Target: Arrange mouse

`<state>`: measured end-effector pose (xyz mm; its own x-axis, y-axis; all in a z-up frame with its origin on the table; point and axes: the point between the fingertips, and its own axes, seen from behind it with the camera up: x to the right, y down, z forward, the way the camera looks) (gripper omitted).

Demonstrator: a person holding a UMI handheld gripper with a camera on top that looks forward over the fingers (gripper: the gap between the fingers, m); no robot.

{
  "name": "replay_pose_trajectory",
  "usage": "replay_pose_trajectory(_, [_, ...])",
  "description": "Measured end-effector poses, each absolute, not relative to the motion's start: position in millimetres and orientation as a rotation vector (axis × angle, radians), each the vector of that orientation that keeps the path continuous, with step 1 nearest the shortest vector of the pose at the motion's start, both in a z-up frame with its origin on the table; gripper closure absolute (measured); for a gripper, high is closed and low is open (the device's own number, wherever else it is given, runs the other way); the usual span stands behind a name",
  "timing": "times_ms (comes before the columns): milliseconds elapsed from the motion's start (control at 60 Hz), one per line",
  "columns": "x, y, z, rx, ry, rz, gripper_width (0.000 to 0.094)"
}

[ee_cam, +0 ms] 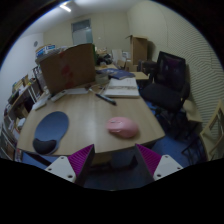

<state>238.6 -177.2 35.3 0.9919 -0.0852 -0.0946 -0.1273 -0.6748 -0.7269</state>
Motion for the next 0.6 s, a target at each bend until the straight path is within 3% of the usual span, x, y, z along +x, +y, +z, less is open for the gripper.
replay_pose_trajectory(133, [286.1,-137.7,11.9,-2.294,0.069,0.044,0.0116])
replay_pose_trajectory(300, [285.8,-100.0,-14.5,-2.31,-0.109,0.092,0.0115])
replay_pose_trajectory(600, [290.1,-24.7,-16.7,-2.213,-0.128,0.098,0.012])
